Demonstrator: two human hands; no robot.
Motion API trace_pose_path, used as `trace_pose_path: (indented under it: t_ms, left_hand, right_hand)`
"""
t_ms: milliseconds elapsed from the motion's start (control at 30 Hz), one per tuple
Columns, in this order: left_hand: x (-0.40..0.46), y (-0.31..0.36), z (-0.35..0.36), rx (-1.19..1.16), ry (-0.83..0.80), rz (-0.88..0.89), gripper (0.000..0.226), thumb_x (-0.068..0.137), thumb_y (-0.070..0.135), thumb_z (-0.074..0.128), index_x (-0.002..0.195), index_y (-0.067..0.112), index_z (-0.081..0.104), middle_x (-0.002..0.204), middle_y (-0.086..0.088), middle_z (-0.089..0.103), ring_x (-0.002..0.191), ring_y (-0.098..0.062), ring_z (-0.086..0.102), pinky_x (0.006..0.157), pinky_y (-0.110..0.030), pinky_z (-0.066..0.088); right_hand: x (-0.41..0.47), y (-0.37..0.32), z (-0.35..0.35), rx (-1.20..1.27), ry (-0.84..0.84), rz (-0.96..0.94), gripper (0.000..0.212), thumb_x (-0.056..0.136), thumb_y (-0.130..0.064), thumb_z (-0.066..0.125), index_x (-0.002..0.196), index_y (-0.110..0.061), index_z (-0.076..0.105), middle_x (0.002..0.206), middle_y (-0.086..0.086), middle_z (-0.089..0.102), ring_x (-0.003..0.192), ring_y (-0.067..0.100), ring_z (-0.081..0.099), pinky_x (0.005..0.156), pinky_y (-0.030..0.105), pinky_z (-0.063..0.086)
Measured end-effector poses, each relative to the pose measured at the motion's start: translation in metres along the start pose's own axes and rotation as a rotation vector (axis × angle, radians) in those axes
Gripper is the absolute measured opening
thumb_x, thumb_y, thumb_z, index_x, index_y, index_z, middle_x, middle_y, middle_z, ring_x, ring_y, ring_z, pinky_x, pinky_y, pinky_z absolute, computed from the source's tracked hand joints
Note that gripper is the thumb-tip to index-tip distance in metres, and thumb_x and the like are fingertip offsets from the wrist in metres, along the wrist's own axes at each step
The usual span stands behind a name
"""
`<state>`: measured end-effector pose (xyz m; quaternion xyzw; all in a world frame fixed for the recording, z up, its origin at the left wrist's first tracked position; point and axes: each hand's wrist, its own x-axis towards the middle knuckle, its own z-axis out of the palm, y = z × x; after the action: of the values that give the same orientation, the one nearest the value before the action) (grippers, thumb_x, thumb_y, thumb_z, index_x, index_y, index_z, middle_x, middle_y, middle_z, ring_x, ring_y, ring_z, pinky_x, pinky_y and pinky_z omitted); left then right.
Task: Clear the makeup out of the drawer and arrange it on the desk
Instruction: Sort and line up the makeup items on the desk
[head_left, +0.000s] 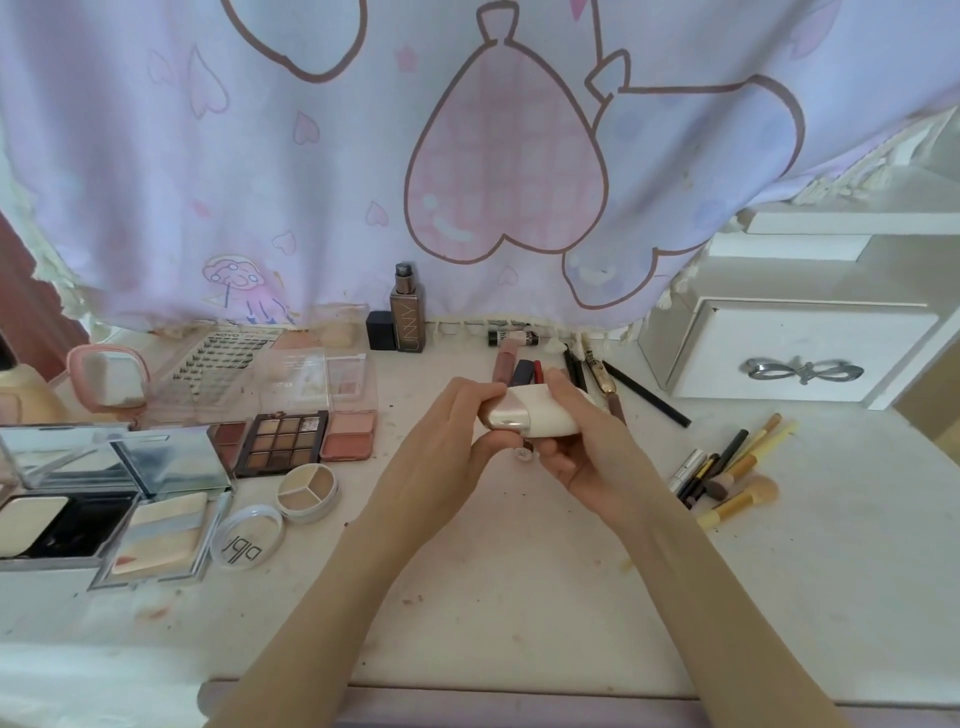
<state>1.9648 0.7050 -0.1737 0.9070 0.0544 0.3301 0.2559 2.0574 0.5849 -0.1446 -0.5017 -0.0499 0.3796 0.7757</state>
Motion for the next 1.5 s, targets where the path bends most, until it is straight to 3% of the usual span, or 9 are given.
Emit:
trace_pose_path:
  t_ms: [133, 233, 367, 467, 567, 833, 1000, 1300, 1500]
  left_hand:
    - [-0.001, -0.005, 0.003, 0.019, 0.089, -0.056, 0.067, 0.087, 0.067, 0.021, 0.107, 0.01, 0.05, 0.089, 0.013, 0.045, 0.066, -0.003, 0.044, 0.057, -0.007, 0.037]
    - [0.001, -0.006, 0.002, -0.035, 0.114, -0.253, 0.035, 0.088, 0.058, 0.028, 0.082, 0.025, 0.039, 0.067, 0.014, 0.043, 0.058, -0.002, 0.044, 0.054, -0.013, 0.035]
    - [0.007, -0.013, -0.004, -0.219, 0.297, -0.484, 0.044, 0.095, 0.041, 0.04, 0.055, 0.022, 0.042, 0.047, 0.008, 0.042, 0.048, -0.008, 0.04, 0.046, -0.016, 0.031]
    - [0.001, -0.019, -0.013, -0.393, 0.212, -0.306, 0.015, 0.083, 0.044, 0.054, 0.091, 0.031, 0.056, 0.09, 0.011, 0.061, 0.077, -0.003, 0.057, 0.06, -0.012, 0.045]
    - [-0.005, -0.024, -0.013, -0.432, 0.029, -0.041, 0.033, 0.081, 0.029, 0.06, 0.114, 0.028, 0.054, 0.129, 0.013, 0.047, 0.112, -0.008, 0.053, 0.081, -0.018, 0.048]
    - [-0.006, -0.021, -0.014, -0.266, 0.197, -0.302, 0.018, 0.076, 0.056, 0.038, 0.087, 0.045, 0.048, 0.075, 0.018, 0.057, 0.074, -0.005, 0.053, 0.061, -0.011, 0.041]
    - [-0.004, -0.018, -0.013, -0.406, 0.337, -0.454, 0.014, 0.09, 0.027, 0.056, 0.076, 0.029, 0.059, 0.063, 0.013, 0.061, 0.059, -0.001, 0.053, 0.054, -0.015, 0.044]
    - [-0.004, -0.016, -0.02, -0.698, 0.137, -0.434, 0.021, 0.087, 0.033, 0.049, 0.107, 0.033, 0.054, 0.078, 0.015, 0.054, 0.059, -0.004, 0.05, 0.047, -0.017, 0.04]
    - [-0.004, -0.017, -0.021, -0.75, 0.2, -0.396, 0.021, 0.086, 0.028, 0.056, 0.108, 0.029, 0.055, 0.083, 0.002, 0.058, 0.06, -0.01, 0.053, 0.055, -0.022, 0.045]
  right_hand:
    - [0.008, 0.005, 0.007, -0.054, -0.004, -0.021, 0.022, 0.088, -0.025, 0.062, 0.096, -0.005, 0.059, 0.07, 0.007, 0.056, 0.041, 0.01, 0.047, 0.034, 0.015, 0.034]
    - [0.008, 0.014, 0.012, -0.093, -0.075, -0.114, 0.013, 0.087, -0.021, 0.061, 0.091, -0.008, 0.06, 0.07, 0.005, 0.057, 0.049, 0.011, 0.047, 0.039, 0.017, 0.034]
    - [0.01, 0.022, 0.014, -0.197, -0.204, -0.195, 0.046, 0.072, -0.028, 0.068, 0.11, -0.006, 0.057, 0.08, 0.006, 0.061, 0.057, 0.016, 0.051, 0.045, 0.021, 0.041]
    - [0.013, 0.024, 0.011, -0.161, -0.189, -0.143, 0.05, 0.075, -0.027, 0.074, 0.115, -0.003, 0.056, 0.083, 0.01, 0.061, 0.057, 0.017, 0.054, 0.045, 0.022, 0.044]
    - [0.014, 0.023, 0.007, -0.067, -0.18, -0.073, 0.051, 0.077, -0.029, 0.066, 0.117, -0.001, 0.052, 0.082, 0.013, 0.06, 0.055, 0.016, 0.055, 0.044, 0.022, 0.045]
    - [0.01, 0.027, 0.005, -0.24, -0.198, -0.068, 0.046, 0.07, -0.028, 0.073, 0.111, -0.012, 0.057, 0.092, 0.003, 0.061, 0.072, 0.012, 0.058, 0.05, 0.021, 0.044]
    - [0.007, 0.029, 0.003, -0.385, -0.229, -0.166, 0.048, 0.063, -0.019, 0.076, 0.106, -0.018, 0.055, 0.098, -0.002, 0.061, 0.087, 0.011, 0.062, 0.069, 0.023, 0.05]
    - [0.01, 0.033, -0.001, -0.382, -0.128, -0.253, 0.04, 0.064, -0.028, 0.07, 0.102, -0.022, 0.058, 0.101, 0.0, 0.062, 0.095, 0.018, 0.06, 0.083, 0.035, 0.051]
    - [0.006, 0.028, 0.0, -0.382, -0.1, -0.289, 0.043, 0.062, -0.03, 0.073, 0.102, -0.022, 0.057, 0.102, 0.0, 0.061, 0.088, 0.014, 0.061, 0.061, 0.023, 0.048]
